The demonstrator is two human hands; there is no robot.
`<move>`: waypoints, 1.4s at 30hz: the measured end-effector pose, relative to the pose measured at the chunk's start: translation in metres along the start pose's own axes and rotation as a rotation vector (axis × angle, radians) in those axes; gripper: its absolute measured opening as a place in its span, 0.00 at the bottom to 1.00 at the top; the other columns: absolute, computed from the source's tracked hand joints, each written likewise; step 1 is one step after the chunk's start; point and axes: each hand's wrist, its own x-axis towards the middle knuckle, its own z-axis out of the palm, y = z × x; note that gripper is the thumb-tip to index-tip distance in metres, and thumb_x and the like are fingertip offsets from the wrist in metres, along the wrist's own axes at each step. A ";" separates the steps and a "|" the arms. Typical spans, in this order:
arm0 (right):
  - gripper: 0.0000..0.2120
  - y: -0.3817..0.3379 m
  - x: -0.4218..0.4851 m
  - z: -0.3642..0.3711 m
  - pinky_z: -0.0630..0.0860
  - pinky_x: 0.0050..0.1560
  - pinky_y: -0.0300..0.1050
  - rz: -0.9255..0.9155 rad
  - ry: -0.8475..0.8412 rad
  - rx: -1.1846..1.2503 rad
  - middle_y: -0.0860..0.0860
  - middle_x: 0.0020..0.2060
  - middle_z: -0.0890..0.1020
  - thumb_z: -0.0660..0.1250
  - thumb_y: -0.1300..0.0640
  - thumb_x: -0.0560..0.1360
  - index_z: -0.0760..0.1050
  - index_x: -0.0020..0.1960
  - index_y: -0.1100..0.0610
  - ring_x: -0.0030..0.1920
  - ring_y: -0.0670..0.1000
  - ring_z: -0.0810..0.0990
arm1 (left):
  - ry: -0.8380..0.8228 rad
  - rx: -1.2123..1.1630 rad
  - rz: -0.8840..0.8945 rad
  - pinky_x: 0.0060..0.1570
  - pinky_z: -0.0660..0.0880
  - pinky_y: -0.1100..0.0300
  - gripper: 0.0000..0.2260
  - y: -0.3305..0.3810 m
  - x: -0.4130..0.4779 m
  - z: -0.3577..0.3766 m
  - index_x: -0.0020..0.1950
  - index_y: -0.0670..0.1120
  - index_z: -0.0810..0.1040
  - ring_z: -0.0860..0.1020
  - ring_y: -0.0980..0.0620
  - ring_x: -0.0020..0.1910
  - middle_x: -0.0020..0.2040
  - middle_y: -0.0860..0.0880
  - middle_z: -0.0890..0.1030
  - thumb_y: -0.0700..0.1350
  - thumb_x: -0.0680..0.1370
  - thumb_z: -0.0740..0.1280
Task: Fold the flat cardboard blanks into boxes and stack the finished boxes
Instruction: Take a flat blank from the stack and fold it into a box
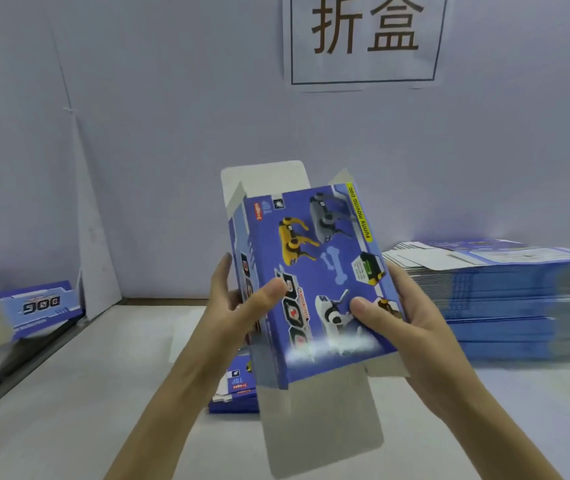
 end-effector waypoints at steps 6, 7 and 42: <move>0.30 0.002 -0.001 -0.004 0.76 0.61 0.49 -0.076 -0.069 -0.248 0.42 0.63 0.80 0.73 0.48 0.69 0.68 0.69 0.41 0.67 0.48 0.75 | -0.124 -0.053 -0.070 0.38 0.81 0.57 0.32 -0.007 -0.001 -0.003 0.65 0.51 0.71 0.85 0.44 0.45 0.51 0.46 0.85 0.51 0.63 0.75; 0.31 0.001 -0.001 -0.007 0.75 0.63 0.49 -0.088 -0.081 -0.247 0.41 0.65 0.78 0.71 0.45 0.68 0.68 0.70 0.41 0.69 0.47 0.73 | -0.157 -0.026 -0.071 0.37 0.81 0.58 0.33 -0.007 -0.002 -0.004 0.64 0.51 0.71 0.85 0.44 0.44 0.51 0.46 0.85 0.53 0.61 0.75; 0.36 -0.012 -0.005 -0.020 0.73 0.56 0.30 -0.347 -0.024 -0.290 0.35 0.65 0.75 0.66 0.49 0.69 0.60 0.75 0.51 0.65 0.38 0.74 | -0.247 -0.032 -0.052 0.34 0.80 0.58 0.43 -0.003 -0.020 0.023 0.73 0.58 0.63 0.85 0.44 0.43 0.53 0.48 0.84 0.52 0.60 0.75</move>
